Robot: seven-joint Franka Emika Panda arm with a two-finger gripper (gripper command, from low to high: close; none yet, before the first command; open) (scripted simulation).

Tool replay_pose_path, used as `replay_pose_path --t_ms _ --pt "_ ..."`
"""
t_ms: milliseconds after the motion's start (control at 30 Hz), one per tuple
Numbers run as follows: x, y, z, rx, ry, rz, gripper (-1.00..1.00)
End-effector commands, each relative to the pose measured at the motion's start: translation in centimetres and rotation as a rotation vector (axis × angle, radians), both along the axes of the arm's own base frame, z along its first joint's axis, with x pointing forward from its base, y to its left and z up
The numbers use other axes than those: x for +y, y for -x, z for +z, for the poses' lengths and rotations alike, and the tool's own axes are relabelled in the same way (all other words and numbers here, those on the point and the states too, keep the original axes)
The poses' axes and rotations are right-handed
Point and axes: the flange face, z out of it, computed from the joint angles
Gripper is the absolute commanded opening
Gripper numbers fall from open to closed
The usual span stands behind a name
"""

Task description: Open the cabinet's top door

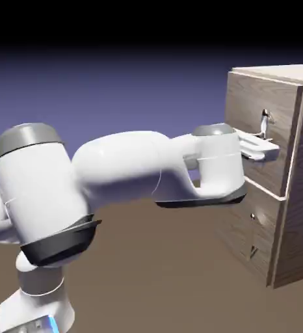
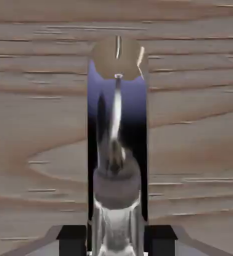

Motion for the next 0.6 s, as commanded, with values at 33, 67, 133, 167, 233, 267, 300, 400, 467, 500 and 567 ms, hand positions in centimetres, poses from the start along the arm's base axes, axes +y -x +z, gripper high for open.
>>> replay_pose_path --t_ms 33,67,133,167,233,267,300,400,467,500,567 --pt "0.2 0.2 0.0 0.002 -0.003 -0.007 -1.00" --pt "0.3 0.4 0.0 0.002 -0.003 -0.016 -1.00" --pt "0.8 1.1 0.0 0.002 -0.003 -0.050 -1.00" --pt "1.0 1.4 0.0 0.001 -0.003 -0.062 -1.00" --pt "1.2 1.7 0.0 0.001 -0.003 -0.074 -1.00" --pt "1.3 1.8 0.0 0.002 -0.003 -0.078 -1.00" --pt "1.4 1.9 0.0 0.002 -0.004 -0.083 -1.00" --pt "1.7 2.2 0.0 0.002 -0.004 -0.099 -1.00" --pt "1.9 2.5 0.0 0.002 -0.004 -0.112 -1.00" --pt "2.0 2.6 0.0 0.002 -0.004 -0.118 -1.00" --pt "2.2 2.8 -0.1 0.003 -0.004 -0.129 -1.00"
